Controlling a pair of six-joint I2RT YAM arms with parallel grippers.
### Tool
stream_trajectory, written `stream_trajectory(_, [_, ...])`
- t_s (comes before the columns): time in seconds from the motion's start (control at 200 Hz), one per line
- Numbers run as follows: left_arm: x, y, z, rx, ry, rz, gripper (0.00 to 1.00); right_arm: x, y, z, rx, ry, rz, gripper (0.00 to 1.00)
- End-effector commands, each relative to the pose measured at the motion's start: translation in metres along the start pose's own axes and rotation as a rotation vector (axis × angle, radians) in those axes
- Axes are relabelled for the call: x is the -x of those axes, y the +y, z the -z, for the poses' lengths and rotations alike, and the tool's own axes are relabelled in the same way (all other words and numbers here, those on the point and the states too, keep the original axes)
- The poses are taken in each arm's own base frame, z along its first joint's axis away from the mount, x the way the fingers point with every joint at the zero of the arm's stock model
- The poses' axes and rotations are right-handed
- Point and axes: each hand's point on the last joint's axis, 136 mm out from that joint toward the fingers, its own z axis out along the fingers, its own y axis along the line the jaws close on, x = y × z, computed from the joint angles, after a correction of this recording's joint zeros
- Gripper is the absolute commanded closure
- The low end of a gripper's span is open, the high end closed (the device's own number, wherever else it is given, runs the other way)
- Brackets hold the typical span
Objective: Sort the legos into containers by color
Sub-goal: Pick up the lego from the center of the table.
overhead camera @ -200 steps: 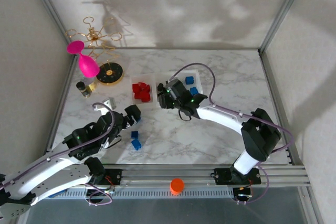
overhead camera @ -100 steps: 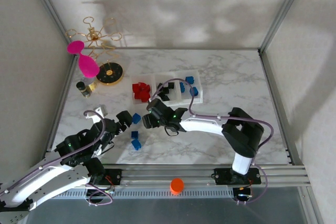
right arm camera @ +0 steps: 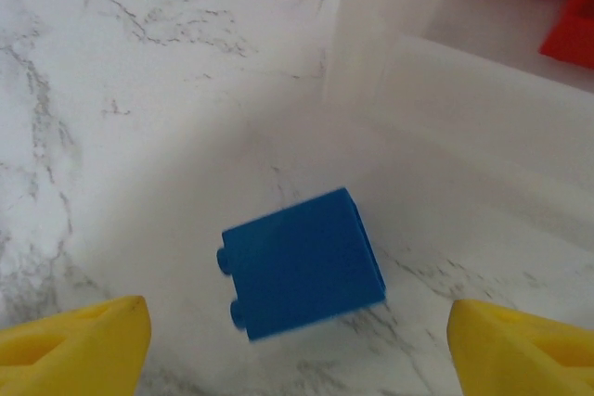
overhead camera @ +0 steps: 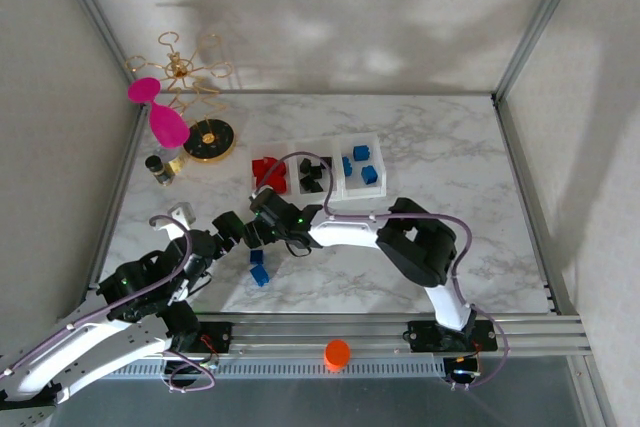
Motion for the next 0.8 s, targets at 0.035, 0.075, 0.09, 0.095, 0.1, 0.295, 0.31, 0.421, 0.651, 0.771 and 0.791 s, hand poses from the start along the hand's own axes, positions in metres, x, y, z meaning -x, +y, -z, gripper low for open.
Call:
stream_trajectory(0.035, [0.004,0.013,0.000,0.047,-0.030,0.003,0.00,0.005,-0.001,-0.016,-0.042,0.001,0.076,0.14])
stream_trajectory(0.075, [0.004,0.013,0.000,0.047,-0.029,0.003,0.00,0.005,-0.001,-0.019,-0.051,0.004,0.088,0.14])
stream_trajectory(0.09, [0.004,0.013,0.000,0.046,-0.030,0.004,0.00,0.004,-0.002,-0.020,-0.053,0.006,0.093,0.14])
stream_trajectory(0.095, [0.004,0.013,0.000,0.046,-0.029,0.003,0.00,0.005,-0.001,-0.020,-0.054,0.005,0.095,0.14])
stream_trajectory(0.1, [0.004,0.013,0.000,0.047,-0.029,0.003,0.00,0.005,-0.002,-0.021,-0.055,0.005,0.095,0.14])
stream_trajectory(0.295, [0.003,0.012,-0.001,0.043,-0.030,0.006,0.00,0.005,-0.008,-0.034,-0.098,0.017,0.140,0.20])
stream_trajectory(0.31, [0.003,0.012,-0.001,0.044,-0.030,0.006,0.00,0.005,-0.008,-0.035,-0.097,0.018,0.141,0.21])
stream_trajectory(0.421, [0.003,0.011,-0.002,0.043,-0.027,0.004,0.00,0.003,-0.010,-0.037,-0.104,0.025,0.149,0.26])
stream_trajectory(0.651, [0.003,0.009,-0.002,0.035,-0.027,0.006,0.00,0.003,-0.011,-0.032,-0.106,0.030,0.153,0.43])
stream_trajectory(0.771, [0.003,0.006,-0.002,0.026,-0.026,0.008,0.00,0.010,-0.007,-0.020,-0.086,0.011,0.145,0.52])
stream_trajectory(0.791, [0.004,0.005,-0.002,0.025,-0.027,0.008,0.01,0.011,-0.006,-0.018,-0.079,0.006,0.145,0.53])
